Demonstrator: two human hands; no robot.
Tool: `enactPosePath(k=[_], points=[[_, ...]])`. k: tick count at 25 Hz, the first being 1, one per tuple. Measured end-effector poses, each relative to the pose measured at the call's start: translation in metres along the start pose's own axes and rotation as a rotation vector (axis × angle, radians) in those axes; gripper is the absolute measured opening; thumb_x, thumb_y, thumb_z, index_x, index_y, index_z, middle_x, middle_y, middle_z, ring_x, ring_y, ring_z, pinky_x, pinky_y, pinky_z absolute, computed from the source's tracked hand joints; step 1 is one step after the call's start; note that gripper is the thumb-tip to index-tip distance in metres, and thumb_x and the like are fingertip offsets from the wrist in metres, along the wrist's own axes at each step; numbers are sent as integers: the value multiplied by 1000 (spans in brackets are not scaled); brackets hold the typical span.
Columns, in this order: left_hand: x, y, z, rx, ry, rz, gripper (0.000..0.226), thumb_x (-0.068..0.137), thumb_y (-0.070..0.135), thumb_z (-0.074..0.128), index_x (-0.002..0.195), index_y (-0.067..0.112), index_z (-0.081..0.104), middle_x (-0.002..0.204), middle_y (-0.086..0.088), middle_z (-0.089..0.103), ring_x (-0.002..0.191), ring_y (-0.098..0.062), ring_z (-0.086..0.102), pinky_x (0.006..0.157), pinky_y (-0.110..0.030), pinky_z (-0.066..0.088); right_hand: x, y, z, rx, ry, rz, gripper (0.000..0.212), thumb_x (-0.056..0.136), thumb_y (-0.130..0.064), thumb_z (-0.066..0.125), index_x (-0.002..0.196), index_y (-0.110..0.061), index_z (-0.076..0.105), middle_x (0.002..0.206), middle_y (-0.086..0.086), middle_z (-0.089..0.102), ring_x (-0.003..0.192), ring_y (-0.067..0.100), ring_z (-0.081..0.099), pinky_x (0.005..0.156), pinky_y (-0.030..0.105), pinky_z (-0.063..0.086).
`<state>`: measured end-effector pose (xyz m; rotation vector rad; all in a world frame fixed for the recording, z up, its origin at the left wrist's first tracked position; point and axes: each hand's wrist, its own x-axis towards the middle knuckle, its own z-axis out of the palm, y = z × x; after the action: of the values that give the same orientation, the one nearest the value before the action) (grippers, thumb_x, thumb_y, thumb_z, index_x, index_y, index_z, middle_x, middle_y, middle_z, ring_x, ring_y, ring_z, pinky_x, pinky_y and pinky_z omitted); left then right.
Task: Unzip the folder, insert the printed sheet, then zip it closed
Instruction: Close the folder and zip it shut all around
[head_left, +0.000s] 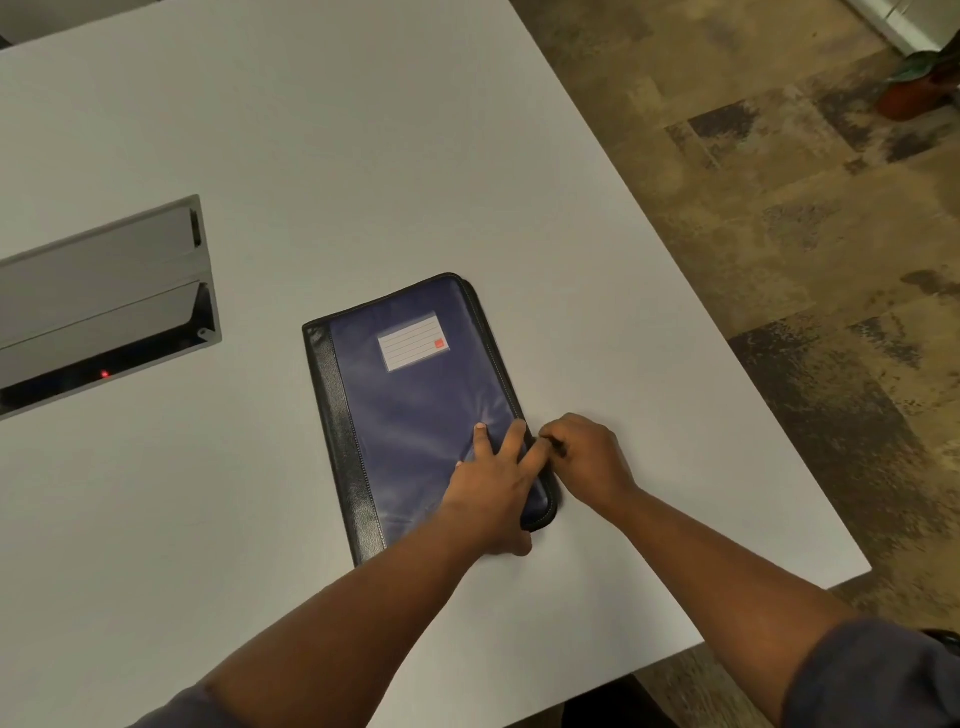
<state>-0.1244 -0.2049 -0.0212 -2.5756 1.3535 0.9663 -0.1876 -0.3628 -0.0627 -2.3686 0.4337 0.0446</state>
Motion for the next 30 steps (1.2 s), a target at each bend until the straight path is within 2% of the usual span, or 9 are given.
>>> enactPosePath(k=[3, 6, 9, 13, 17, 19, 22, 26, 30], points=[[11, -15, -15, -95, 115, -52, 107, 61, 70, 72, 145, 34, 18, 151, 0, 23, 133, -36, 32, 84, -49, 55, 5, 0, -2, 2, -18, 18, 28, 85, -21, 66, 62, -21, 52, 63, -5, 54, 59, 15, 51, 54, 30, 44], [36, -46, -41, -189, 180, -219, 99, 71, 76, 64, 149, 31, 22, 157, -3, 21, 141, -37, 24, 95, -56, 49, 9, 2, -3, 13, -66, 40, 20, 83, -20, 67, 64, -21, 61, 65, -5, 56, 62, 13, 54, 57, 31, 47], [61, -75, -62, -265, 134, -410, 122, 62, 90, 58, 155, 37, -1, 167, 0, -4, 151, -43, -3, 106, -70, 35, 12, 2, -3, 24, -96, 58, 20, 82, -19, 64, 65, -28, 59, 68, -7, 57, 66, 11, 56, 60, 28, 48], [97, -101, -86, -311, 135, -555, 137, 49, 103, 44, 154, 41, -18, 166, 3, -22, 149, -48, -17, 105, -78, 25, 17, 6, -5, 67, -117, 42, 15, 82, -20, 66, 73, -31, 68, 74, -11, 61, 70, 7, 57, 64, 23, 48], [127, -128, -110, -406, 91, -610, 148, 39, 105, 42, 153, 36, -24, 165, -2, -25, 145, -54, -22, 102, -83, 20, 19, 11, -3, 94, -125, 29, 8, 84, -23, 68, 81, -29, 73, 79, -15, 63, 70, 3, 58, 65, 21, 50], [139, -136, -114, -385, 37, -609, 152, 41, 104, 45, 153, 31, -26, 166, -8, -22, 147, -53, -17, 106, -82, 14, 19, 13, -1, 113, -120, 18, 7, 84, -26, 68, 82, -29, 73, 79, -16, 63, 71, 3, 59, 65, 17, 48], [151, -139, -116, -335, -8, -626, 157, 35, 101, 46, 156, 23, -19, 166, -12, -11, 150, -49, -10, 107, -81, 13, 19, 16, -1, 160, -109, -10, 7, 84, -26, 66, 83, -28, 73, 78, -16, 63, 72, 6, 61, 64, 19, 50], [159, -140, -117, -329, 25, -640, 156, 33, 96, 49, 157, 19, -8, 162, -18, 2, 148, -52, -2, 107, -78, 16, 23, 15, 2, 166, -74, -34, 9, 87, -18, 66, 85, -23, 74, 81, -13, 65, 74, 6, 62, 67, 25, 52], [156, -145, -119, -359, 59, -623, 152, 35, 93, 50, 157, 20, -5, 160, -21, 7, 145, -55, 0, 112, -71, 7, 50, 7, 3, 140, -19, -75, 8, 87, -13, 68, 89, -16, 75, 83, -7, 66, 75, 6, 61, 70, 24, 53]])
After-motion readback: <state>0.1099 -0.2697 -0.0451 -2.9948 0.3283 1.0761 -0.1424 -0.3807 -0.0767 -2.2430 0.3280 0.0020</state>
